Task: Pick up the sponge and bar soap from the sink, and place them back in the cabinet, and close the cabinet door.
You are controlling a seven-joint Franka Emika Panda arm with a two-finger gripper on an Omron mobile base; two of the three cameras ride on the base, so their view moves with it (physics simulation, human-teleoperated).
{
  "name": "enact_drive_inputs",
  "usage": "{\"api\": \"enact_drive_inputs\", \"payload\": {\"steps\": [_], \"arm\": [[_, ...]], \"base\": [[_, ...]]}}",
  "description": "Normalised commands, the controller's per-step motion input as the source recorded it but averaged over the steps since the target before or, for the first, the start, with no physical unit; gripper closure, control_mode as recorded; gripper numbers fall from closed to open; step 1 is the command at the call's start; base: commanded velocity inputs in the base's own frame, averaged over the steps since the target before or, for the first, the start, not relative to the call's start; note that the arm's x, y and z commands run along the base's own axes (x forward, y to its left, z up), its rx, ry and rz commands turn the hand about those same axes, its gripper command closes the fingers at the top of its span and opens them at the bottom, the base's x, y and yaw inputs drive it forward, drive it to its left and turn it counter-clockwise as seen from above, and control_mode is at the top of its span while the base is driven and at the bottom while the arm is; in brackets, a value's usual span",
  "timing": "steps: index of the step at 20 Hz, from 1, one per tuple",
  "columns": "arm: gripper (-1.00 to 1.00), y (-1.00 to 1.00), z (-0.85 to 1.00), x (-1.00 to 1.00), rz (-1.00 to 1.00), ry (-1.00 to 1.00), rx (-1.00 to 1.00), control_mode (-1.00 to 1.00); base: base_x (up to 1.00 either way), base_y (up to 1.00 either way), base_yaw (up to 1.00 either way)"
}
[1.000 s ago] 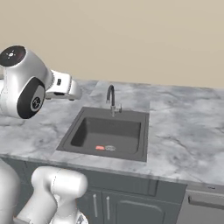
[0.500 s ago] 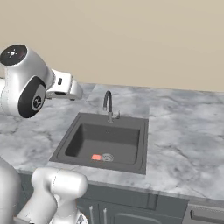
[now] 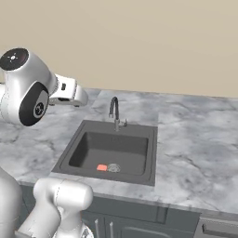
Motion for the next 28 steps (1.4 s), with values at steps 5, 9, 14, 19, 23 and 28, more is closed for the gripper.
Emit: {"api": "enact_drive_inputs", "payload": {"steps": [5, 9, 14, 19, 23, 28], "arm": [[-1.00, 0.00, 0.00, 0.00, 0.00, 0.00, 0.00, 1.00], [-1.00, 0.00, 0.00, 0.00, 0.00, 0.00, 0.00, 1.00], [-1.00, 0.00, 0.00, 0.00, 0.00, 0.00, 0.00, 1.00], [-1.00, 0.00, 0.00, 0.00, 0.00, 0.00, 0.00, 1.00], [-1.00, 0.01, -0.09, 0.00, 0.00, 0.01, 0.00, -1.00], [-1.00, 0.04, -0.36, 0.00, 0.00, 0.05, 0.00, -1.00]], "base": [[0.38, 0.00, 0.00], [0.52, 0.00, 0.00], [0.16, 0.00, 0.00], [0.01, 0.00, 0.00], [0.00, 0.04, 0.00], [0.00, 0.00, 0.00]]}}
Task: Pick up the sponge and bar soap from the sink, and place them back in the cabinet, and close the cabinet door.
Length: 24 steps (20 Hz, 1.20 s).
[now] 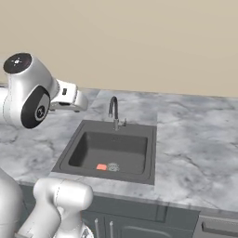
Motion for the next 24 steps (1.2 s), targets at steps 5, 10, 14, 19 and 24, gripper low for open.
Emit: {"api": "enact_drive_inputs", "payload": {"steps": [5, 10, 14, 19, 24], "arm": [[-1.00, 0.00, -0.37, 0.00, 0.00, 0.06, 0.00, -1.00], [-1.00, 0.00, -0.31, -0.01, 0.00, 0.03, 0.03, -1.00], [-1.00, 0.00, -0.36, 0.00, 0.00, 0.02, 0.01, -1.00], [-1.00, 0.01, -0.38, 0.00, 0.00, 0.02, 0.00, -1.00], [-1.00, 0.00, -0.30, 0.00, 0.00, 0.04, 0.00, -1.00]], "base": [[0.00, 0.00, 0.00], [0.00, 0.00, 0.00], [0.00, 0.00, 0.00], [0.00, 0.00, 0.00], [0.00, 0.00, 0.00]]}}
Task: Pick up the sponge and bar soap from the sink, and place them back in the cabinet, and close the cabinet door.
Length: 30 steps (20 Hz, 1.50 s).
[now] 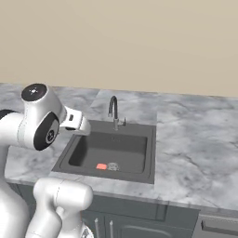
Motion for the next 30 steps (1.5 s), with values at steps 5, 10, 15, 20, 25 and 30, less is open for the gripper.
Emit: {"api": "enact_drive_inputs", "payload": {"steps": [5, 10, 15, 20, 25, 30], "arm": [[-1.00, 0.00, -0.24, 0.02, 0.00, 0.07, 0.00, -1.00], [-1.00, 0.00, -0.15, 0.02, 0.00, 0.09, 0.00, -1.00], [-1.00, 0.00, -0.16, 0.00, 0.00, 0.08, 0.00, -1.00], [-1.00, 0.00, -0.19, 0.15, 0.00, 0.01, 0.00, -1.00], [-1.00, 0.00, -0.14, 0.19, 0.00, 0.00, 0.00, -1.00], [-1.00, 0.00, -0.09, 0.27, 0.00, 0.00, 0.00, -1.00]], "base": [[0.00, 0.00, 0.00], [0.00, 0.00, 0.00], [0.00, 0.00, 0.00], [0.00, 0.00, 0.00], [0.00, 0.00, 0.00], [0.00, 0.00, 0.00]]}}
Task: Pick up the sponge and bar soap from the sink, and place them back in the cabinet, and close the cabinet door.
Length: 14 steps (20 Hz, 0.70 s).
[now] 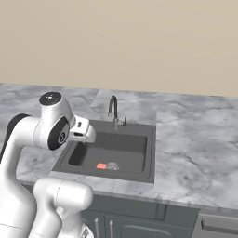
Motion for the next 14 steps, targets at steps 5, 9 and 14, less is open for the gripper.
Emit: {"api": "enact_drive_inputs", "payload": {"steps": [5, 9, 14], "arm": [[-1.00, 0.00, -0.07, 0.34, 0.00, 0.00, 0.00, -1.00], [-1.00, 0.00, -0.02, 0.39, 0.00, 0.00, 0.00, -1.00], [-1.00, 0.00, -0.01, 0.36, 0.00, 0.00, 0.00, -1.00]], "base": [[0.00, 0.00, 0.00], [0.00, 0.00, 0.00], [0.00, 0.00, 0.00]]}}
